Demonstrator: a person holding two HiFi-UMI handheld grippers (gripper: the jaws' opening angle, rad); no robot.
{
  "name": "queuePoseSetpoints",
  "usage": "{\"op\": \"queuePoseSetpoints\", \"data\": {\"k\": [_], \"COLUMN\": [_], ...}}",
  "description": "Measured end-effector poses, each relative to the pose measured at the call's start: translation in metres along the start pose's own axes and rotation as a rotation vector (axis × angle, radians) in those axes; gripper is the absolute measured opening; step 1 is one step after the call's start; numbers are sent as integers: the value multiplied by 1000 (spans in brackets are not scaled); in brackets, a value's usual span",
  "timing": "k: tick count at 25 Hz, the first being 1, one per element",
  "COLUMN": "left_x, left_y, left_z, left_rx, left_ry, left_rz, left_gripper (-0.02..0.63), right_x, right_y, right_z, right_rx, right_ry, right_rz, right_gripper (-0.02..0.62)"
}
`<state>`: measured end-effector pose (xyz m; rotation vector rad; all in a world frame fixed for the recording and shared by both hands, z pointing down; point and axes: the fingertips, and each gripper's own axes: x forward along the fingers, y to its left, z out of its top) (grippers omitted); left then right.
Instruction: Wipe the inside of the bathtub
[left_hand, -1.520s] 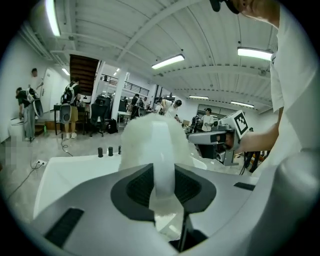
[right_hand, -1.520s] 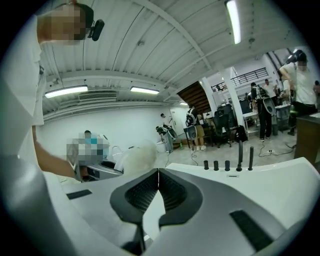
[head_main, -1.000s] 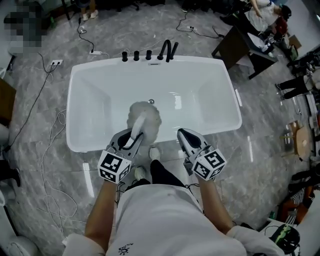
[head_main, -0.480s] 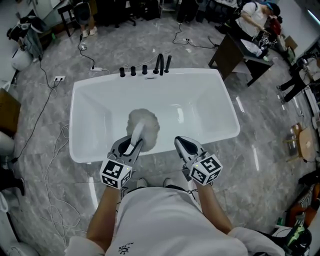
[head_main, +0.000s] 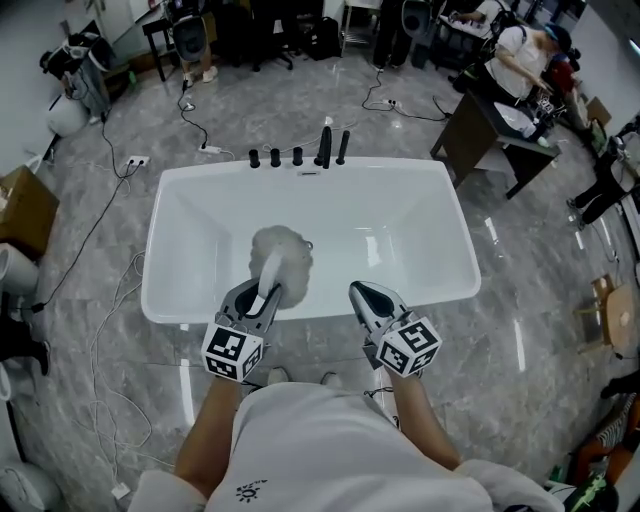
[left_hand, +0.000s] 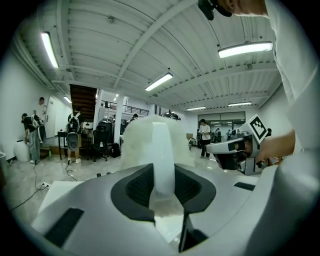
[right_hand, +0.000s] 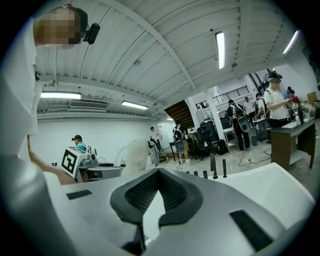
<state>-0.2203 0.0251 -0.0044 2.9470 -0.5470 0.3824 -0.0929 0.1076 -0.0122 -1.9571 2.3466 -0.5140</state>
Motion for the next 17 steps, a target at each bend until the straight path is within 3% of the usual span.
{"op": "queuePoseSetpoints", "data": {"k": [17], "left_x": [16], "left_y": [-27], "left_z": [14], "left_rx": [13], "left_ry": [-16], "left_rz": [24], "left_gripper": [100], "right_x": [-15], "right_y": [-19], "right_z": [3], "right_rx": [-28], "right_ry": [14], "right_rz": [29], "right_gripper": [18]}}
